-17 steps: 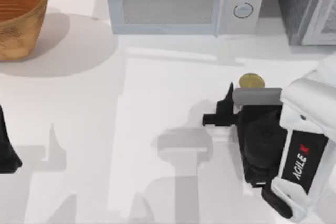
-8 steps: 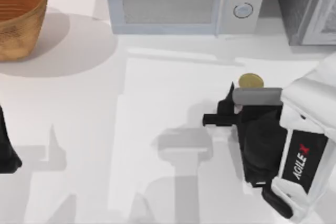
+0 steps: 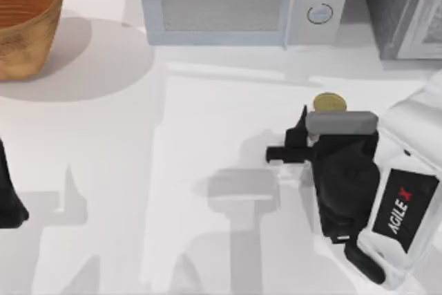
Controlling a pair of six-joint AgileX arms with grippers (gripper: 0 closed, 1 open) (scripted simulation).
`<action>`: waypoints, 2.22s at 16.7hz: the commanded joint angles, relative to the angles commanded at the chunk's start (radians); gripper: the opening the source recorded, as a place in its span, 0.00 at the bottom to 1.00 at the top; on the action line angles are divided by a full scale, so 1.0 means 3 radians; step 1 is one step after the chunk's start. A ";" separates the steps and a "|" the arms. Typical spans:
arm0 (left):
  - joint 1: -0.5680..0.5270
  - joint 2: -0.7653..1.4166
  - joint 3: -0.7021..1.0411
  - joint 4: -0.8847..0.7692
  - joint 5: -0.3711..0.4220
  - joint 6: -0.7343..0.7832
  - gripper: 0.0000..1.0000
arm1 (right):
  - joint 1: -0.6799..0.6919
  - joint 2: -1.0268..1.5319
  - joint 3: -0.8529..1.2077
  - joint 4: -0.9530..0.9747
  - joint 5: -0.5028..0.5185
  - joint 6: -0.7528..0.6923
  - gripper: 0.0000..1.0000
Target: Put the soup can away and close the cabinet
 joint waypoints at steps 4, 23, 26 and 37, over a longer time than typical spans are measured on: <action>0.0000 0.0000 0.0000 0.0000 0.0000 0.0000 1.00 | -0.0006 -0.0629 0.0008 -0.0654 -0.0010 0.0016 0.00; 0.0000 0.0000 0.0000 0.0000 0.0000 0.0000 1.00 | -0.0171 -0.2611 -0.0092 -0.2420 -0.0234 -0.0016 0.00; 0.0000 0.0000 0.0000 0.0000 0.0000 0.0000 1.00 | -0.0414 -0.3292 -0.0343 -0.2750 -0.0492 -0.0057 0.00; 0.0000 0.0000 0.0000 0.0000 0.0000 0.0000 1.00 | -0.1672 -0.6499 -0.1640 -0.4439 -0.1746 -0.0245 0.00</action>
